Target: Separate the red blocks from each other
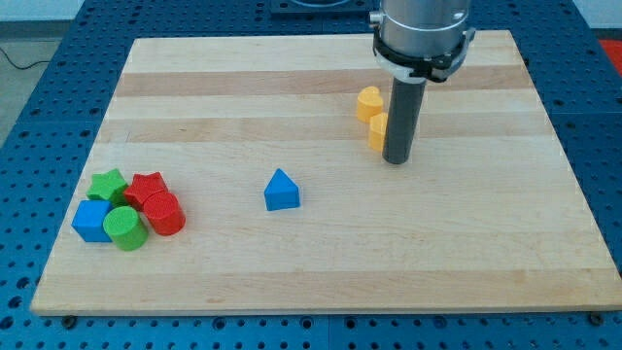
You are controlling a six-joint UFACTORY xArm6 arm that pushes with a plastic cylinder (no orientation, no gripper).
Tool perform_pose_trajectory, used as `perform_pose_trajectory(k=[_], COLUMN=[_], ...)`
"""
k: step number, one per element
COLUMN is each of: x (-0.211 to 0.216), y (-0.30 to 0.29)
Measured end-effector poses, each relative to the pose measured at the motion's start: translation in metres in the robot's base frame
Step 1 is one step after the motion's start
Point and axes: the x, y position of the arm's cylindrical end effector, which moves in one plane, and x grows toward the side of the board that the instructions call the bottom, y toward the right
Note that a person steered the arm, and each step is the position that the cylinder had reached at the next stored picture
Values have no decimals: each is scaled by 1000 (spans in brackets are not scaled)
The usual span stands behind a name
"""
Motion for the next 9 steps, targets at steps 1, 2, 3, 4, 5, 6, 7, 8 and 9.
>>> perform_pose_trajectory(k=[1,2,3,4,5,6,7,8,9], x=[0,-30,-46,8,85,124,129,130,123], y=[-8,-3,-1,-1,-8,-92,-171,-245,-287])
